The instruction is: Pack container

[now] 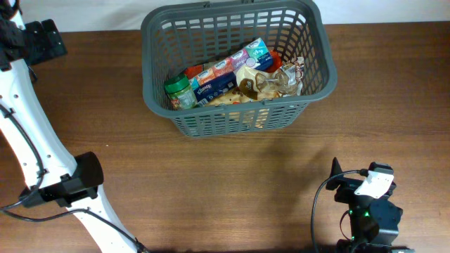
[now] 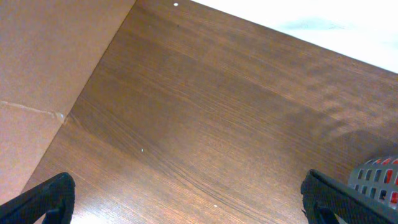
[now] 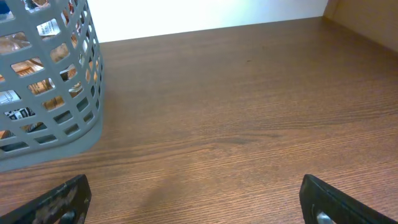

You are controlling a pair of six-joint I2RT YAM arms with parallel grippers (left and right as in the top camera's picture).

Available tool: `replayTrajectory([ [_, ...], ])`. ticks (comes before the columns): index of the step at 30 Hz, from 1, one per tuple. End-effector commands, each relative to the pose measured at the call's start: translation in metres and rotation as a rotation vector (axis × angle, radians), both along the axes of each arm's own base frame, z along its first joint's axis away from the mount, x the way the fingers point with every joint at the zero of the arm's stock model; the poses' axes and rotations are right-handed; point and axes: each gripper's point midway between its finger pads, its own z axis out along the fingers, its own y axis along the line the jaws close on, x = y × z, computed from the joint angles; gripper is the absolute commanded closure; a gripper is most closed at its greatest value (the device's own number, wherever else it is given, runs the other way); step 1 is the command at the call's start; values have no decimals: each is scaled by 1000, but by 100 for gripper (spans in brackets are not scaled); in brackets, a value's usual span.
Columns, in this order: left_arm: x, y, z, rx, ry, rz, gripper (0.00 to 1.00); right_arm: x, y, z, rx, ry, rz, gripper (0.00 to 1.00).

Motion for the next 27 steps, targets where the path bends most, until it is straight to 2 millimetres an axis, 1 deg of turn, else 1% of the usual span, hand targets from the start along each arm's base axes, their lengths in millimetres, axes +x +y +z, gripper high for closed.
replayTrajectory([
  [1,-1,3,-2,-1,3,13,1,0,0,-1,10,-9,-4,1],
  [4,1,-1,-1,-1,1,4,1,0,0,-1,10,-9,-4,1],
  [6,-1,-13,9,6,-21,-21,1,0,0,-1,10,-9,-4,1],
  [8,-3,-41,27,16,-60,-80,1,0,0,-1,10,-9,-4,1],
  [9,-7,-68,38,18,-78,-141,1,0,0,-1,10,-9,-4,1],
  [10,-11,-85,43,17,-81,-180,1,0,0,-1,10,-9,-4,1],
  [11,-16,-99,45,15,-77,-212,1,0,0,-1,9,-9,-4,1],
  [12,-24,-119,46,10,-62,-258,1,0,0,-1,10,-9,-4,1],
  [13,-31,-129,44,7,-46,-285,1,0,0,-1,10,-9,-4,1],
  [15,-57,-156,36,-2,15,-355,1,0,0,-1,10,-9,-4,1],
  [16,-65,-164,33,2,21,-380,1,0,0,-1,10,-9,-4,1],
  [17,-65,-173,38,16,-43,-402,1,0,0,-1,10,-9,-4,1],
  [18,-64,-177,41,19,-80,-412,1,0,0,-1,9,-9,-4,1],
  [20,-62,-188,52,28,-243,-440,1,0,0,-1,10,-9,-4,1],
  [22,-66,-192,56,33,-345,-451,1,0,0,-1,10,-9,-4,1],
  [24,-76,-191,53,40,-447,-448,1,0,0,-1,9,-9,-4,1],
  [27,-93,-187,35,53,-619,-435,1,0,0,-1,10,-9,-4,1],
])
